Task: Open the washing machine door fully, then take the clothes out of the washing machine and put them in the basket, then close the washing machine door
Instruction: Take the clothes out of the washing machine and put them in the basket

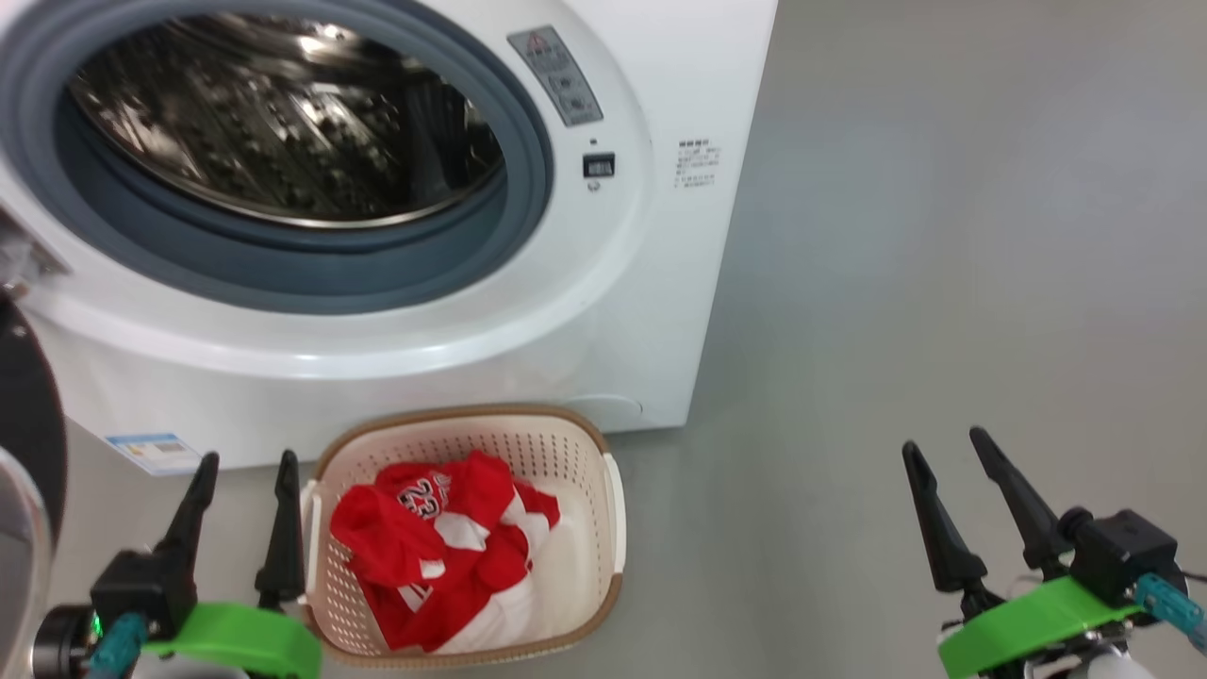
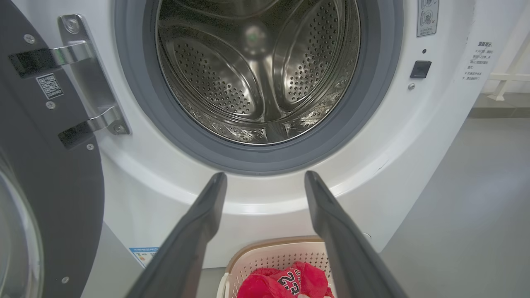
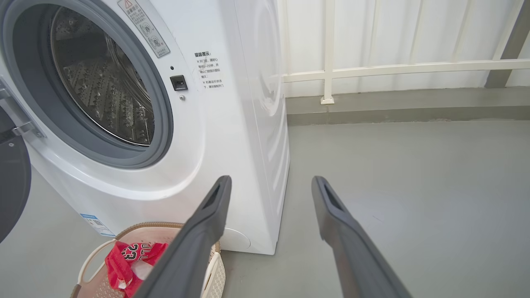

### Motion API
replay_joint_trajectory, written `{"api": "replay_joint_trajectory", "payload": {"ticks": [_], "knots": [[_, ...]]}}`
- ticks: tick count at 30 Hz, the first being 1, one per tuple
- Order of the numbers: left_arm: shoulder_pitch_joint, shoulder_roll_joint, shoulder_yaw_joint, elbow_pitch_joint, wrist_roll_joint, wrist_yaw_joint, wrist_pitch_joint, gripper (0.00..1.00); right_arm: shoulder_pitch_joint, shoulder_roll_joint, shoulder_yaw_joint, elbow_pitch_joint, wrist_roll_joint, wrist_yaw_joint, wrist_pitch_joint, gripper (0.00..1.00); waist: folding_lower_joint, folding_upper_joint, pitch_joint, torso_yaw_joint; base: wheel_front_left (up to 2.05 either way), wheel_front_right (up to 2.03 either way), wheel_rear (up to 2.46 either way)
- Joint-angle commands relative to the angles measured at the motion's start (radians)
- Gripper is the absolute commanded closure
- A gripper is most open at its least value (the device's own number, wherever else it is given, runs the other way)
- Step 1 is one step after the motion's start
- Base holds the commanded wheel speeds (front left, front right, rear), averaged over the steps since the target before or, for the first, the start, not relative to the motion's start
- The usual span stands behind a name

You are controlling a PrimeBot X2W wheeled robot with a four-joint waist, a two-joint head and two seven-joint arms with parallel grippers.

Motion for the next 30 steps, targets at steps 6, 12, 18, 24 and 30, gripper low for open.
{"api": "replay_joint_trajectory", "payload": {"ticks": [6, 12, 18, 24, 30], "knots": [[0.083, 0.004, 0.044, -0.118, 0.026, -0.005, -0.005, 0.0, 0.047, -0.018, 0.003, -0.025, 0.014, 0.006, -0.006, 0.0, 0.0, 0.0, -0.09, 0.022, 0.0, 0.0, 0.0], [0.169, -0.009, 0.046, -0.198, 0.041, -0.004, -0.005, 0.0, 0.091, -0.02, -0.01, -0.031, 0.013, 0.006, -0.006, 0.0, 0.0, 0.0, -0.13, 0.027, 0.0, 0.0, 0.0], [0.236, -0.014, 0.061, -0.242, 0.038, -0.004, -0.005, 0.0, 0.12, -0.016, -0.028, -0.041, 0.01, 0.006, -0.006, 0.0, 0.0, 0.0, -0.149, 0.031, 0.0, 0.0, 0.0], [0.281, -0.018, 0.078, -0.275, 0.026, -0.003, -0.005, 0.0, 0.14, -0.013, -0.05, -0.049, 0.008, 0.006, -0.006, 0.0, 0.0, 0.0, -0.156, 0.039, 0.0, 0.0, 0.0], [0.296, -0.02, 0.081, -0.292, 0.02, 0.002, -0.005, 0.0, 0.149, -0.01, -0.058, -0.052, 0.007, 0.006, -0.006, 0.0, 0.0, 0.0, -0.157, 0.045, 0.0, 0.0, 0.0]]}}
